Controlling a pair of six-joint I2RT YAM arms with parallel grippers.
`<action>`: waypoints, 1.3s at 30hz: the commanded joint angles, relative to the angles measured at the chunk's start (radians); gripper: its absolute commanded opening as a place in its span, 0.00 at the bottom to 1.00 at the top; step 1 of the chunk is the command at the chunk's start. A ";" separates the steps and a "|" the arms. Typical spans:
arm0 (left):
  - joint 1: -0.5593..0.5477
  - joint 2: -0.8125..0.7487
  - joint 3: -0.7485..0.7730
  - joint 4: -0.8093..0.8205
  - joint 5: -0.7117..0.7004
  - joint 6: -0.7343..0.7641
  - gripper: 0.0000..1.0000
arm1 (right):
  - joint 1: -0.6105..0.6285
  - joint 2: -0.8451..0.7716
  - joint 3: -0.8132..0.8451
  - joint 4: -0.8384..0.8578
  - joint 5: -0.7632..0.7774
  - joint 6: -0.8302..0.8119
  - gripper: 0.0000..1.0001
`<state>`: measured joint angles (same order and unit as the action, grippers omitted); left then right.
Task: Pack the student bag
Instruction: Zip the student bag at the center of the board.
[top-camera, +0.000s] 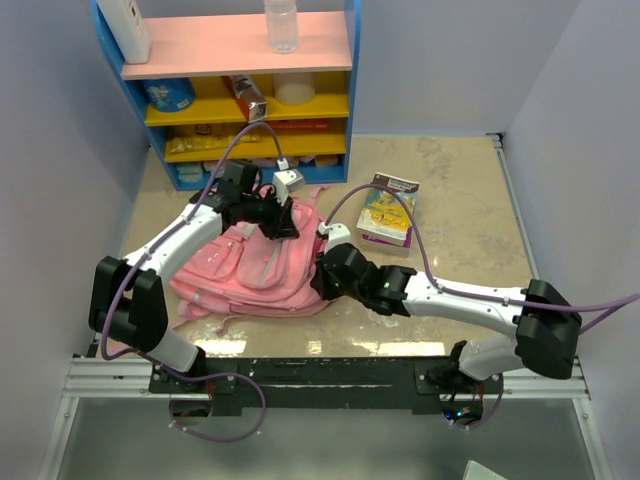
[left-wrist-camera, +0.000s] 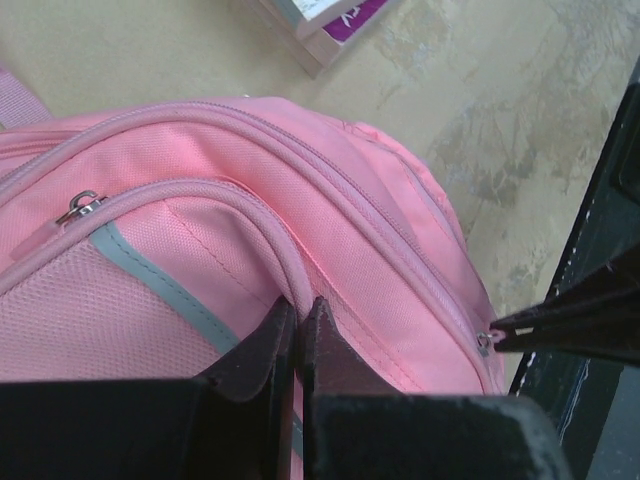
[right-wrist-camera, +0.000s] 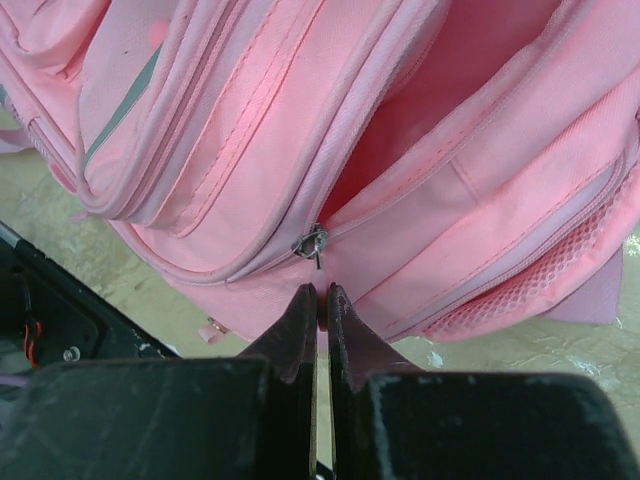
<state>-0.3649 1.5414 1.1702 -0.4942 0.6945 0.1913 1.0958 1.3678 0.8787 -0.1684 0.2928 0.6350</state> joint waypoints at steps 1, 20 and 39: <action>-0.023 -0.046 0.025 -0.187 0.138 0.201 0.00 | -0.123 0.014 0.025 -0.080 0.005 -0.066 0.00; -0.196 0.118 0.055 -0.080 -0.059 0.160 0.00 | -0.211 -0.053 -0.003 -0.031 0.040 -0.169 0.00; -0.298 -0.130 -0.064 -0.524 -0.059 0.729 0.00 | -0.392 0.137 0.117 0.059 -0.210 -0.330 0.00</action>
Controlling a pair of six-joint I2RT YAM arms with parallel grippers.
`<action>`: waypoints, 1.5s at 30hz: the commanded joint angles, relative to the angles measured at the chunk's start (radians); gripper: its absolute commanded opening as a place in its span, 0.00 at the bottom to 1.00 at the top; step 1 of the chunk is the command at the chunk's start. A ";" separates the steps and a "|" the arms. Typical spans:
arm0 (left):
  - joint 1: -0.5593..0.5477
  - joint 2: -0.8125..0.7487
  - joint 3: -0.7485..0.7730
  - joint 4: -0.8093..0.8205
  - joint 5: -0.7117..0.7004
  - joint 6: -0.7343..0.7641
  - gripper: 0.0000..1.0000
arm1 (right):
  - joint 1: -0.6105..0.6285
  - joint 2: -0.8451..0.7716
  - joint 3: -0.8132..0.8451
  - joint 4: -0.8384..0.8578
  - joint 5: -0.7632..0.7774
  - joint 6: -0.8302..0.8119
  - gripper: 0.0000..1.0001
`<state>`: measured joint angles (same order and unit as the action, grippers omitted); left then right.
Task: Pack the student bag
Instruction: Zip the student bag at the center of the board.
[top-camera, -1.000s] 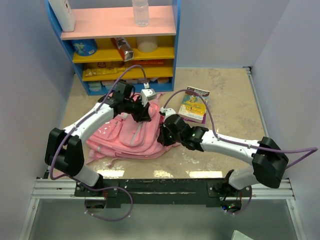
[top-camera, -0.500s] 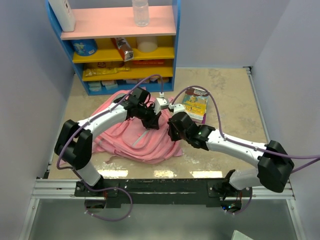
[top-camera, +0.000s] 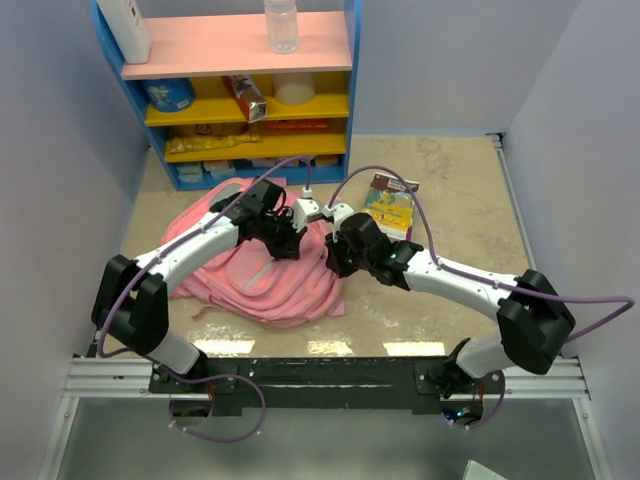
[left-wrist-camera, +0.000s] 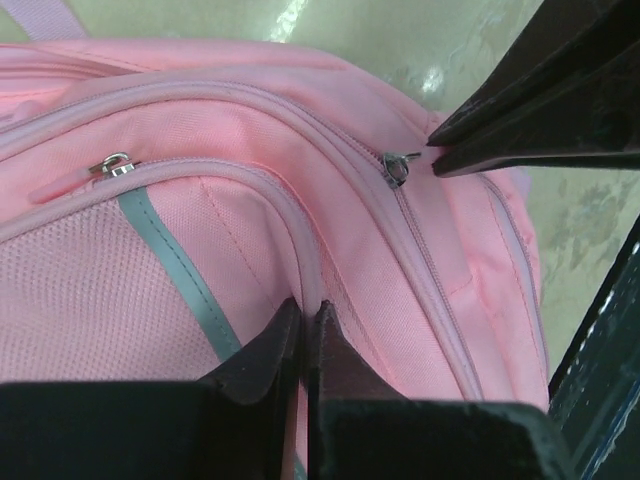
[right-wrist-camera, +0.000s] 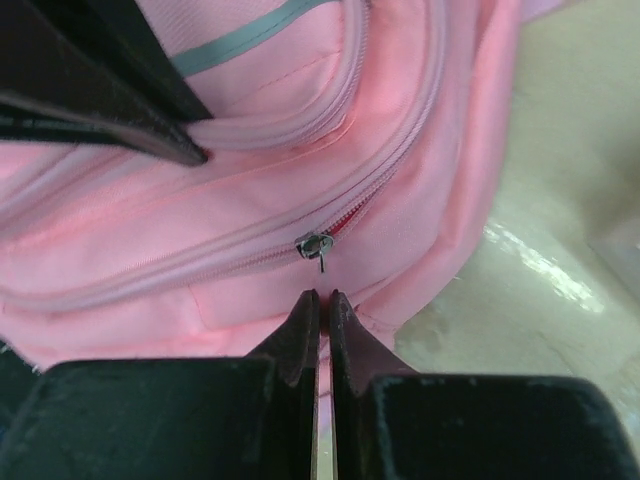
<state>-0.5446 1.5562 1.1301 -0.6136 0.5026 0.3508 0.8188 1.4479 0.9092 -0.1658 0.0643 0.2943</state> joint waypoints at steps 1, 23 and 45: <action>-0.121 -0.143 0.009 -0.446 0.129 0.629 0.00 | -0.115 0.051 0.085 0.058 -0.004 0.011 0.00; -0.459 -0.194 -0.122 -0.476 -0.097 0.763 0.00 | -0.116 -0.017 0.005 0.040 0.055 -0.006 0.00; -0.382 -0.321 0.033 -0.393 0.154 0.542 0.00 | -0.161 -0.290 -0.346 0.581 -0.084 0.063 0.41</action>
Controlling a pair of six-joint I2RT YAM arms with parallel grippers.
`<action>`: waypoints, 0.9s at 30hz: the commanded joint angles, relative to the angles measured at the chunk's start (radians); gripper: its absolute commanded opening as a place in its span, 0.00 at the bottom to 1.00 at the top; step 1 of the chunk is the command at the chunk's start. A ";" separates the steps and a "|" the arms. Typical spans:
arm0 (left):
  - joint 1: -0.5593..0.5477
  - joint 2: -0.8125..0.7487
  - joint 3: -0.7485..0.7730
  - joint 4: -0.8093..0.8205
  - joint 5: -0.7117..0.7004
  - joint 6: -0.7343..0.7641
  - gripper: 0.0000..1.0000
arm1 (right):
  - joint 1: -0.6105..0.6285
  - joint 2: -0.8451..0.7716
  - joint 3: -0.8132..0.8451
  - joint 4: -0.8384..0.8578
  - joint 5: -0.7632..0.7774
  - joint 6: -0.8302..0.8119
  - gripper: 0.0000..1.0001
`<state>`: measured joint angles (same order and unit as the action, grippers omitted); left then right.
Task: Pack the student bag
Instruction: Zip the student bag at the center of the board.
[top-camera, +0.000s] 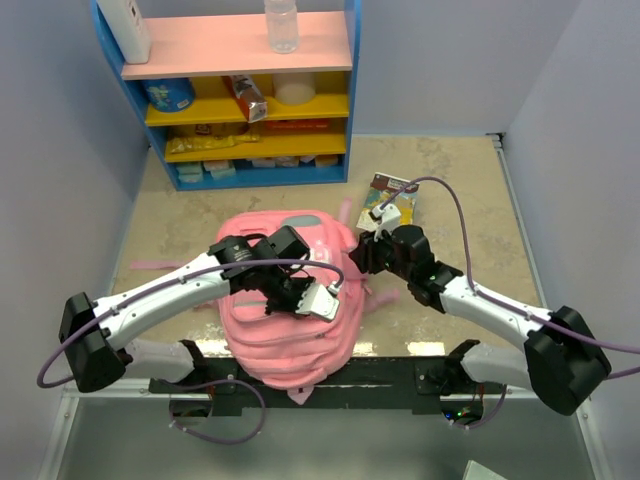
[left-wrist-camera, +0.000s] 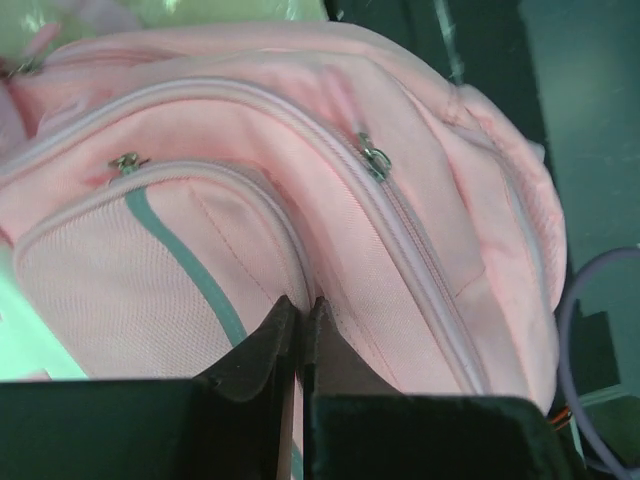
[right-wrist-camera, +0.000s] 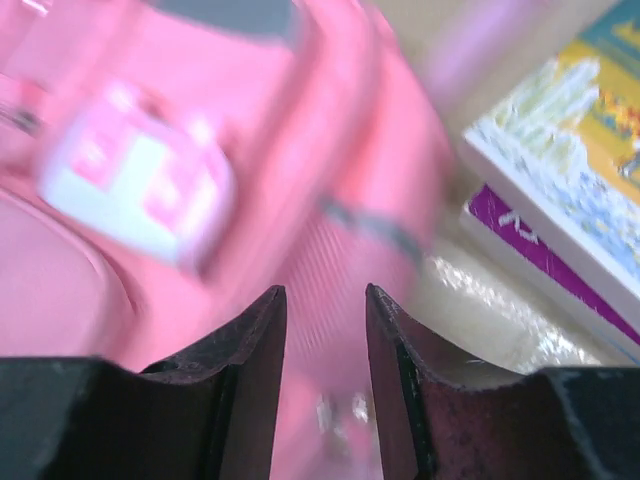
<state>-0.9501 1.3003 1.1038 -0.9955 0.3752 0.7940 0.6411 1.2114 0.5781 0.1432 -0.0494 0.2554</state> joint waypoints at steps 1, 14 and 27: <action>0.030 -0.084 0.050 -0.005 0.289 0.087 0.00 | 0.015 -0.061 -0.014 0.268 0.029 0.101 0.42; 0.184 -0.127 -0.151 0.333 0.057 -0.211 0.00 | 0.041 -0.268 -0.066 0.061 0.003 0.185 0.41; 0.387 -0.084 -0.182 0.449 0.159 -0.449 0.00 | 0.460 -0.133 -0.090 0.134 0.281 0.311 0.49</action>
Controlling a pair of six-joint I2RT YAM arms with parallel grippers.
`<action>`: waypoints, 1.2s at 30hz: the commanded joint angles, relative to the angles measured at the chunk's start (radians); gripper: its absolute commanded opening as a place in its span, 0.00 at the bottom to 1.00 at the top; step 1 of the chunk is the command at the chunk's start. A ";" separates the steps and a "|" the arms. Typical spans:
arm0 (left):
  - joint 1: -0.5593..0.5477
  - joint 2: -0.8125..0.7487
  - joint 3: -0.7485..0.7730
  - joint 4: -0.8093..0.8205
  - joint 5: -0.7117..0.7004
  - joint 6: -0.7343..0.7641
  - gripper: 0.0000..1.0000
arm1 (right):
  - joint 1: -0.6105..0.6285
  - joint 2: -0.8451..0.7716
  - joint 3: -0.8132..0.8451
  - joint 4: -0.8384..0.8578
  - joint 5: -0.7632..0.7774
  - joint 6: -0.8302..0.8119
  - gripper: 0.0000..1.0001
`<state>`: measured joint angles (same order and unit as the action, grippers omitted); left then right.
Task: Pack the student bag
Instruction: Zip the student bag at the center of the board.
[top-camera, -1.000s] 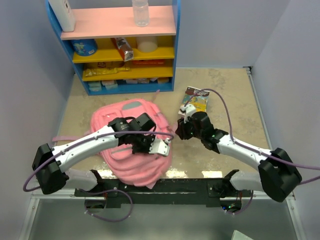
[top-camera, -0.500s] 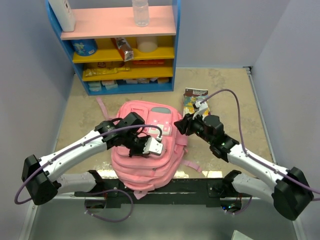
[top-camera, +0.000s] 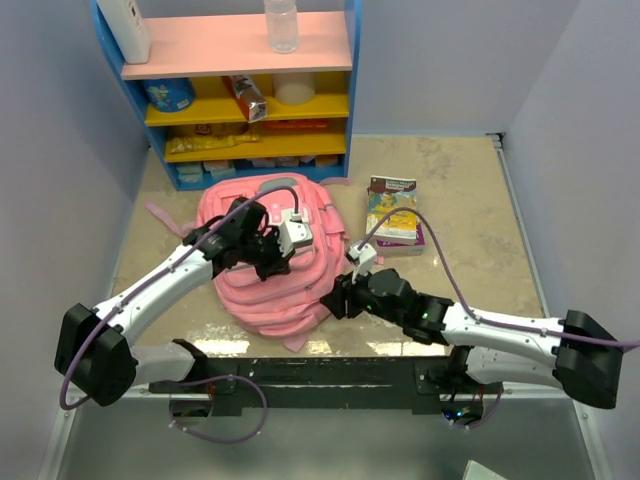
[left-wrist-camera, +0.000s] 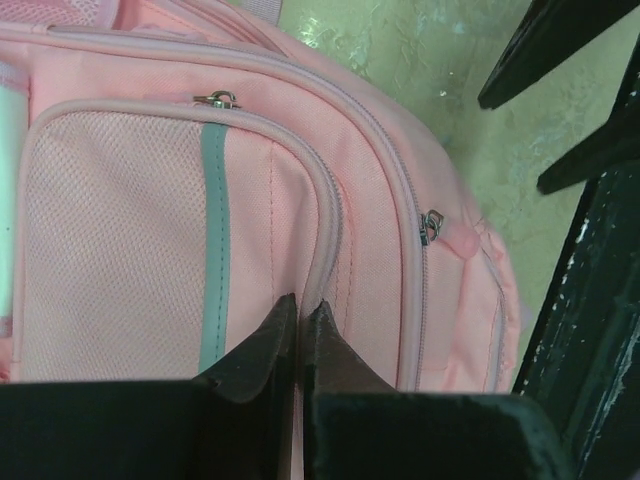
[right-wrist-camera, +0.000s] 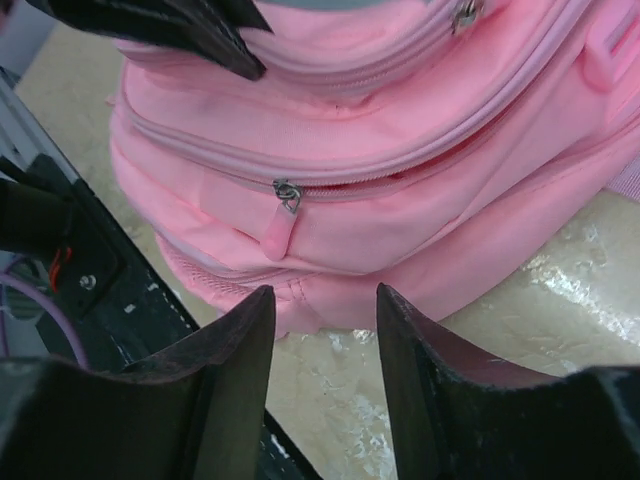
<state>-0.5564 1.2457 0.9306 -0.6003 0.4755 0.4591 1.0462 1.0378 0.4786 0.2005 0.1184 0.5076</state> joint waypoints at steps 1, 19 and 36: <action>-0.007 -0.029 -0.010 0.065 0.064 -0.119 0.00 | 0.069 0.083 0.024 0.080 0.131 0.062 0.49; -0.007 -0.051 -0.027 0.114 0.080 -0.161 0.00 | 0.133 0.231 0.127 0.111 0.179 0.055 0.56; -0.007 -0.065 -0.027 0.085 0.083 -0.126 0.00 | 0.160 0.219 0.144 0.025 0.311 0.057 0.04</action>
<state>-0.5587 1.2213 0.8982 -0.5430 0.4984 0.3351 1.1999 1.3216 0.5907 0.2665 0.3752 0.5652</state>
